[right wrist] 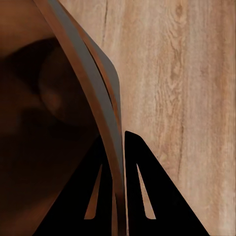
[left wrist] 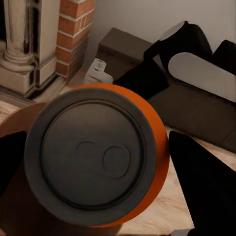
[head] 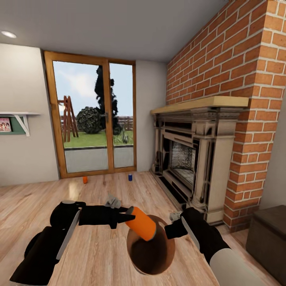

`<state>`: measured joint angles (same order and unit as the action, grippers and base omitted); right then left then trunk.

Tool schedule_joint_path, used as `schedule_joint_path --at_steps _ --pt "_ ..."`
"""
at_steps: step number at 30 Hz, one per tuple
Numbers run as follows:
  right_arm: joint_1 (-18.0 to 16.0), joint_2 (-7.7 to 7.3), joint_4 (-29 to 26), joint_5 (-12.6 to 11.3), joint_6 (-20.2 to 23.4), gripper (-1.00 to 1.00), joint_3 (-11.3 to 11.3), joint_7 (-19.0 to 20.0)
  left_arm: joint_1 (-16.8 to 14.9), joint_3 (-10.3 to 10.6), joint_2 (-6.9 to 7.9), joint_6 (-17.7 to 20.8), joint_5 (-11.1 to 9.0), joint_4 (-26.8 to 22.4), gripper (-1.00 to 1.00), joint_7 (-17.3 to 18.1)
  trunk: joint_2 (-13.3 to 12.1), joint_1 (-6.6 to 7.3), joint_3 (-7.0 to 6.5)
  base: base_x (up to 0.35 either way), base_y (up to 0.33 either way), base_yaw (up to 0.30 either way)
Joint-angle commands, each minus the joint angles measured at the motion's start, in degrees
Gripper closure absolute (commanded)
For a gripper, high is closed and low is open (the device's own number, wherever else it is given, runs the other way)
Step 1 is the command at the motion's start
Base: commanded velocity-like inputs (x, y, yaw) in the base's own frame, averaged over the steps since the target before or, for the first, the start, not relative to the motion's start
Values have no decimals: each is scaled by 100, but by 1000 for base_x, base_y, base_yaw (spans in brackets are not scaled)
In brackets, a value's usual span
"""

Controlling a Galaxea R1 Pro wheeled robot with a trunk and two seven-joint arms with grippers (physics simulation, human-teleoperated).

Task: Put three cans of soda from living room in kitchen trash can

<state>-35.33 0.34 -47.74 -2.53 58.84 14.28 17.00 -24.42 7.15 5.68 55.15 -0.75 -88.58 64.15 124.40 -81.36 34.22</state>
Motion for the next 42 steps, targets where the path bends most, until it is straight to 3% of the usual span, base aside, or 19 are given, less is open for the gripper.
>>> schedule_joint_path --at_steps 1,8,14,20,22,26,35,42 --pt "-1 7 -1 -134 14 100 -5 25 0 21 -12 -6 -1 50 100 -50 -41 23 -19 0 0 0" --pt "-1 38 1 -134 21 100 4 9 -193 506 -61 -463 7 904 100 -525 -322 177 -145 0 0 0" --pt "0 45 1 -134 22 100 4 6 -275 683 -80 -774 10 1351 100 -859 -562 308 -252 0 0 0" --pt "0 68 2 -134 23 100 72 1 -288 952 -187 -836 16 1464 100 -1142 -803 440 -360 0 0 0" --pt "0 77 2 -134 23 100 164 -7 -290 1327 -261 -863 14 1627 100 -1550 -883 484 -396 0 0 0" --pt "0 79 2 -134 23 100 198 -24 -291 1669 -436 -967 21 1704 100 -1893 -1044 572 -468 0 0 0" --pt "0 80 2 -134 23 100 211 -30 -291 2154 -465 -982 23 1719 100 -2399 -1405 770 -629 0 0 0" --pt "0 80 7 -134 23 100 215 -30 -291 2365 -463 -981 23 1716 100 -2599 -1685 923 -755 0 0 0"
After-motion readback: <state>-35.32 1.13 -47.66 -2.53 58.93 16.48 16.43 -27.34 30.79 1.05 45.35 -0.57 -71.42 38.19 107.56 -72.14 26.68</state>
